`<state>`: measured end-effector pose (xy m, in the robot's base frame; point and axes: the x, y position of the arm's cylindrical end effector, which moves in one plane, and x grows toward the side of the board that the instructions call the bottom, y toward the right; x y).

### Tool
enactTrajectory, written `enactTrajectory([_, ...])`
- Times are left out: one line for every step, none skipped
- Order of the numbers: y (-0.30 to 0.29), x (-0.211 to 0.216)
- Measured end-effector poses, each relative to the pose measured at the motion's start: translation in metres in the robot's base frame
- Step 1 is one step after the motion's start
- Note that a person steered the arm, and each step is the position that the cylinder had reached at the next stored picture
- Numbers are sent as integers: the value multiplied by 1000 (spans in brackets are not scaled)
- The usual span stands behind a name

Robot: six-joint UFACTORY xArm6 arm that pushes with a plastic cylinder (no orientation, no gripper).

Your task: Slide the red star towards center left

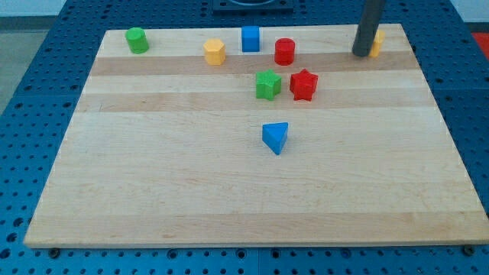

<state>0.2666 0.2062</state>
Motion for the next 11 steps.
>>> enactTrajectory([4,-12])
enactTrajectory([4,-18])
enactTrajectory([4,-18])
enactTrajectory([-11,-8])
enactTrajectory([-24,22])
enactTrajectory([-30,55])
enactTrajectory([-55,76])
enactTrajectory([-93,88])
enactTrajectory([-129,99])
enactTrajectory([-159,112])
enactTrajectory([-185,132])
